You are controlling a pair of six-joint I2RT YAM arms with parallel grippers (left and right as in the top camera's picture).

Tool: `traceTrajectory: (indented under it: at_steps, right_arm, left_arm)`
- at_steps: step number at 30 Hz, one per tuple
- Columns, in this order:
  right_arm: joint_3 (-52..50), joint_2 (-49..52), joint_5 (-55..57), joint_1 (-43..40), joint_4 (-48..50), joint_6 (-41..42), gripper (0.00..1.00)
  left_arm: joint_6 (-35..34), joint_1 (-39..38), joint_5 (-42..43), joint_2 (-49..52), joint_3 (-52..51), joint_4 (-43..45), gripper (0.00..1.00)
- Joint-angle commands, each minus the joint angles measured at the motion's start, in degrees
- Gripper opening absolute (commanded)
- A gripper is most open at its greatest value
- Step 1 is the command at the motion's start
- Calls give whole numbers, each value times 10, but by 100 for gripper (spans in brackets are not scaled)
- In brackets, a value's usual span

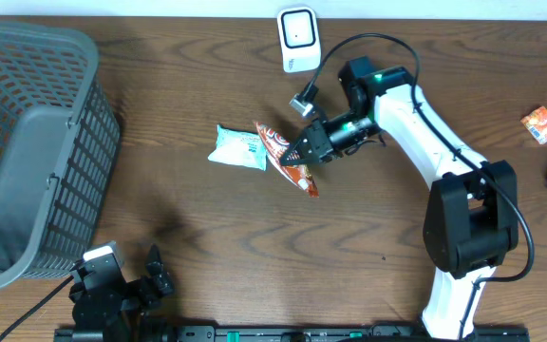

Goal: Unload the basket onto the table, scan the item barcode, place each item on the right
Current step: 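Lift the chocolate bar and raise it toward the scanner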

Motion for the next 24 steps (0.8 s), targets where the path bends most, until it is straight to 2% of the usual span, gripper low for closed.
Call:
traceTrajectory:
  at_steps: [1, 5, 9, 24]
  right_arm:
    - [-2, 5, -132, -3, -7, -73, 1]
    - [-3, 5, -133, -2, -9, -176, 1]
    - [-5, 5, -192, 7, -16, -232, 1]
    - [-5, 5, -195, 44, -13, -254, 1]
  left_arm:
    - [-1, -2, -5, -2, -2, -1, 99]
    - [-1, -2, -5, -2, -2, -1, 99]
    - [-1, -2, -5, -2, -2, -1, 99]
    - [-1, -2, -5, -2, -2, -1, 99]
